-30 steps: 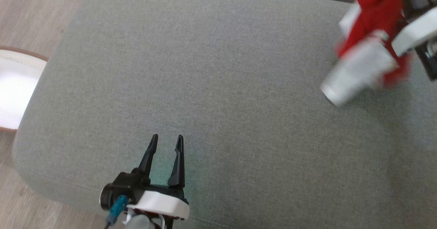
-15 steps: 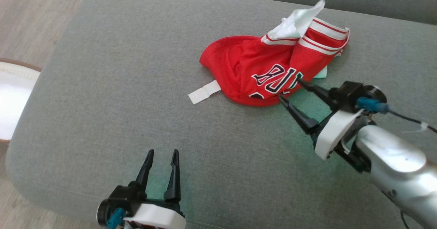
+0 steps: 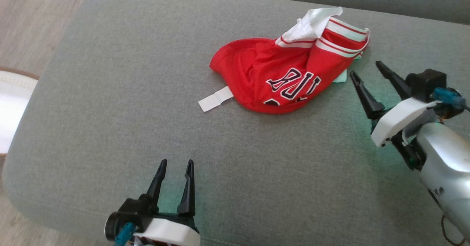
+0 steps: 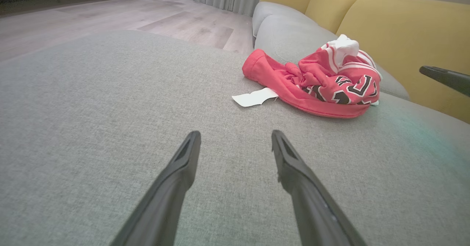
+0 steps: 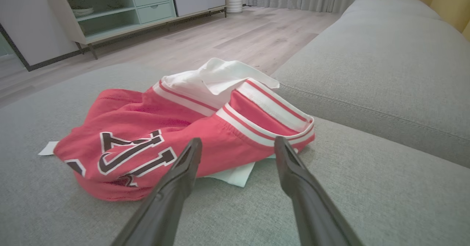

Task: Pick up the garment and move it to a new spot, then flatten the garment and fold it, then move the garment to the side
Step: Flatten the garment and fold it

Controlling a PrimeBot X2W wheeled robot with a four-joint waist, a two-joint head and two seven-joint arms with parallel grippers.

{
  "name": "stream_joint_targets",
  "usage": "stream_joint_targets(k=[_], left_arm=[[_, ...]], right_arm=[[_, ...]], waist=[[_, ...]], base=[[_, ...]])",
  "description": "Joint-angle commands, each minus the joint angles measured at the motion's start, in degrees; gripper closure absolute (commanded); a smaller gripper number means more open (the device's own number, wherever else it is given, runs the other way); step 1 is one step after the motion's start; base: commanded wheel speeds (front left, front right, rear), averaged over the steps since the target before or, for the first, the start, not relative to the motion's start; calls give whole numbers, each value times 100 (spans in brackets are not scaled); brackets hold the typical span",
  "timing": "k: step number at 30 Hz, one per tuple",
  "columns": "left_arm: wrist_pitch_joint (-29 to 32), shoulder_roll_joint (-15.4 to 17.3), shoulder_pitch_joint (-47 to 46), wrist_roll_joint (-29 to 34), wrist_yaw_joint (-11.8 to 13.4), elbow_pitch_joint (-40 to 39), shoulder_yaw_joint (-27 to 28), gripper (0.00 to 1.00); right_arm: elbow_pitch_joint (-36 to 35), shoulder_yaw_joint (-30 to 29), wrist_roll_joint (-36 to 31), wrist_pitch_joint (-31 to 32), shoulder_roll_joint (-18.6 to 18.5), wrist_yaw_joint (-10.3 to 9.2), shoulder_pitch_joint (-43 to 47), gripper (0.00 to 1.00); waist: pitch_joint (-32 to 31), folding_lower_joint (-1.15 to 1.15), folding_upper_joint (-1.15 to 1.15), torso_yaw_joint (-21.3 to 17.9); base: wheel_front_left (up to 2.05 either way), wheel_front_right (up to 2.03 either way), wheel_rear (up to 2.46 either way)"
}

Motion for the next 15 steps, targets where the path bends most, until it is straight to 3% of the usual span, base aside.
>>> stream_joint_targets(k=[1,15], left_arm=[[-29,27,-158,27,-4,-178,149,0],[-29,27,-365,-152,81,-318,-143,0]], right_arm=[[-54,-63,-56,-71,11,-5,-108,0],[747,-309,-616,762,239,-5,-1104,0]], waist=[[45,0,0,46],[517,0,0,542]], base=[[0,0,0],[0,0,0]])
